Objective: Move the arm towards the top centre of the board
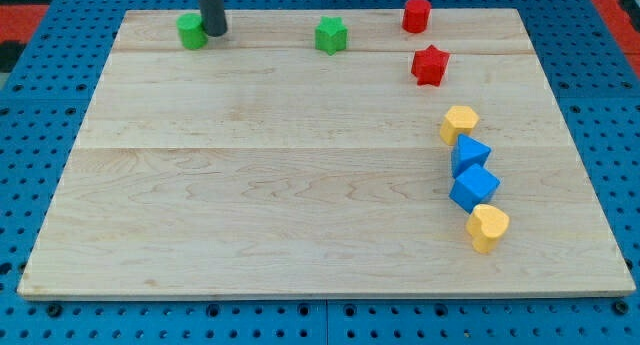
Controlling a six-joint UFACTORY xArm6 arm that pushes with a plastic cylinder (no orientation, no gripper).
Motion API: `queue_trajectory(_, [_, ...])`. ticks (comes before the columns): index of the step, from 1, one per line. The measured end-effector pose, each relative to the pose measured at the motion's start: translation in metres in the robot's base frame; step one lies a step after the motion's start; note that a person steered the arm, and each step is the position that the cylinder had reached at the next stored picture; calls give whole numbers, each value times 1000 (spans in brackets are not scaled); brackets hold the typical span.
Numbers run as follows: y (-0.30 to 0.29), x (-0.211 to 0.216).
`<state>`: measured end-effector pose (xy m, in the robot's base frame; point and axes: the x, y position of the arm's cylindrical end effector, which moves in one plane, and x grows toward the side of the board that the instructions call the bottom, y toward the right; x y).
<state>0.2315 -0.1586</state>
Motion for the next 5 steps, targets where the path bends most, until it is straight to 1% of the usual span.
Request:
queue_trajectory(1, [14,-7])
queue_trajectory(2, [54,-26])
queue_trajectory(3, [97,-32])
queue_trajectory(5, [111,-39])
